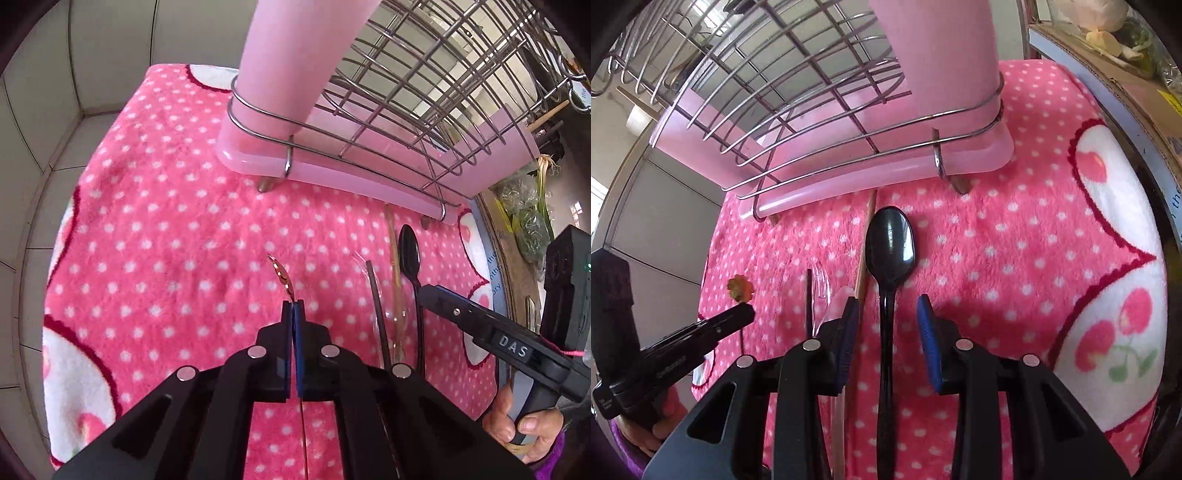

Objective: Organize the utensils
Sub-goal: 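Lift the gold spoon with the left tool while the right tool lifts the black spoon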

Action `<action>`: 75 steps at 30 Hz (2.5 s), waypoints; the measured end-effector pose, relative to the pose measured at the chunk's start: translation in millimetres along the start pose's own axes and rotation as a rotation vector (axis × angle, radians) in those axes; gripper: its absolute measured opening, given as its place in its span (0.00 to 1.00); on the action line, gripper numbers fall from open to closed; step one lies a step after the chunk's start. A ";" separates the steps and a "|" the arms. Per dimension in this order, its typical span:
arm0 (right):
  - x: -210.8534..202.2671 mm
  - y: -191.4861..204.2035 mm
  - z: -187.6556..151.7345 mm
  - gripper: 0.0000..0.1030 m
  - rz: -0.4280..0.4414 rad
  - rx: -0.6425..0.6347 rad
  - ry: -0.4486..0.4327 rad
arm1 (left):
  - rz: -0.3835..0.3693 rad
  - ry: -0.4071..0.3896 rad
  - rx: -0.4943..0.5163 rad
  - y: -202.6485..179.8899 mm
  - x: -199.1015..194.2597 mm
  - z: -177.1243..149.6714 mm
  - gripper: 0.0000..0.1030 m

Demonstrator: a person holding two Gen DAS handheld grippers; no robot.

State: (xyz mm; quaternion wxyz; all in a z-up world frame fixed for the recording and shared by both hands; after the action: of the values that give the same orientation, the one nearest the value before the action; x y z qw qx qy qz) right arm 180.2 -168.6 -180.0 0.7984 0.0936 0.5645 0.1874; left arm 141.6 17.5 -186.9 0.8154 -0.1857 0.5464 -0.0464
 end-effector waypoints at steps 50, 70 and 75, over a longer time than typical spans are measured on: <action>-264.3 -12.4 -40.7 0.04 -0.001 -0.044 -0.638 | -0.120 -0.549 0.052 -44.2 -222.7 -17.1 0.01; -325.5 6.1 -19.5 0.04 0.086 -0.095 -0.774 | -0.048 -0.706 0.068 -61.1 -303.2 -18.6 0.01; -316.3 13.6 12.0 0.04 0.085 -0.104 -0.771 | -0.030 -0.738 0.066 -59.9 -310.6 11.0 0.01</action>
State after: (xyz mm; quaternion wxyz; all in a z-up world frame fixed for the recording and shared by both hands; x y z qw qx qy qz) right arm 96.4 -283.6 103.1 0.9472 0.1398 0.2084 0.1998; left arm 35.4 51.3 109.4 0.9623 -0.1714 0.2109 -0.0059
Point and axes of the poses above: each gripper's, at about its wrist camera, not at the fingertips, and x roughly the way its jaws point, y to its left, z to its top, the point moved 7 cm from there along x, roughly the way its jaws point, and after that the axes turned 4 degrees about -x, right-handed, at the moved point
